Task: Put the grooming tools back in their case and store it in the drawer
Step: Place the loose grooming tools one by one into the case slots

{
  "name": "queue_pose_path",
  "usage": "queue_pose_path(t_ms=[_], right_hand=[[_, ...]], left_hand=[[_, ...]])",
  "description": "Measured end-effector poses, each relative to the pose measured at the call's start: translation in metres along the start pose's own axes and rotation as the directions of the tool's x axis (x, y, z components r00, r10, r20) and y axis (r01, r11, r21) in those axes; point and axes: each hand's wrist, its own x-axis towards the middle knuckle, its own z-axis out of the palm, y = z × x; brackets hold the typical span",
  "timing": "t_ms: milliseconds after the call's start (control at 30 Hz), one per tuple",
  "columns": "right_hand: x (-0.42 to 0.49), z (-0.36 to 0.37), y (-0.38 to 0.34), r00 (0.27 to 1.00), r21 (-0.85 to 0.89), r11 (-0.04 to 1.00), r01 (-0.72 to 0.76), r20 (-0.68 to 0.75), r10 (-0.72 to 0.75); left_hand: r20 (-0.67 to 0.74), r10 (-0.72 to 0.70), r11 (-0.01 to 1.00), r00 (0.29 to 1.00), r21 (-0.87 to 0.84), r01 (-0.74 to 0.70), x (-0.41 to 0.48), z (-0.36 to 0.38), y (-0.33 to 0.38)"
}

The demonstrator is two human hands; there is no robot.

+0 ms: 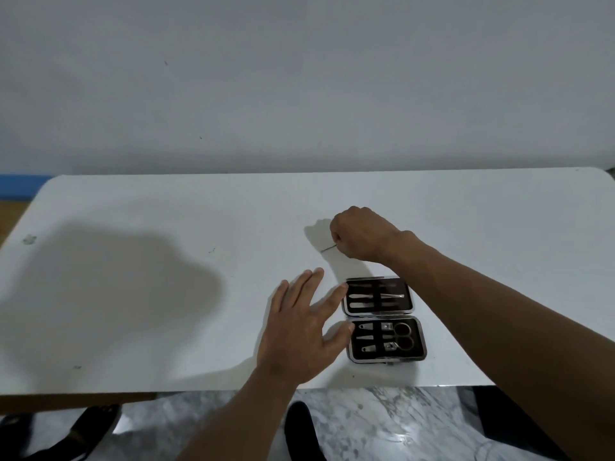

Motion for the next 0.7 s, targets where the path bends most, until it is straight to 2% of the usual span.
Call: queue_pose_path(t_ms=[367,533,700], right_hand=[[0.006,-0.016,-0.012,0.988,-0.052,0.997,-0.054,0.143,0.061],[0.006,-0.011,-0.014,0.986,-0.052,0.996,-0.077,0.144,0.084],[0.007,-0.011,-0.006,0.972,0.198,0.954,-0.224,0.112,0.205]], left_hand=[[0.007,-0.004,1.0,1.0,-0.011,0.004,0.001,-0.001,0.0],[0.003,-0.001,1.0,1.0,-0.007,0.001,0.001,-0.001,-0.001],[0.004,0.0,1.0,1.0,-0.001,0.0,0.0,-0.001,0.0]])
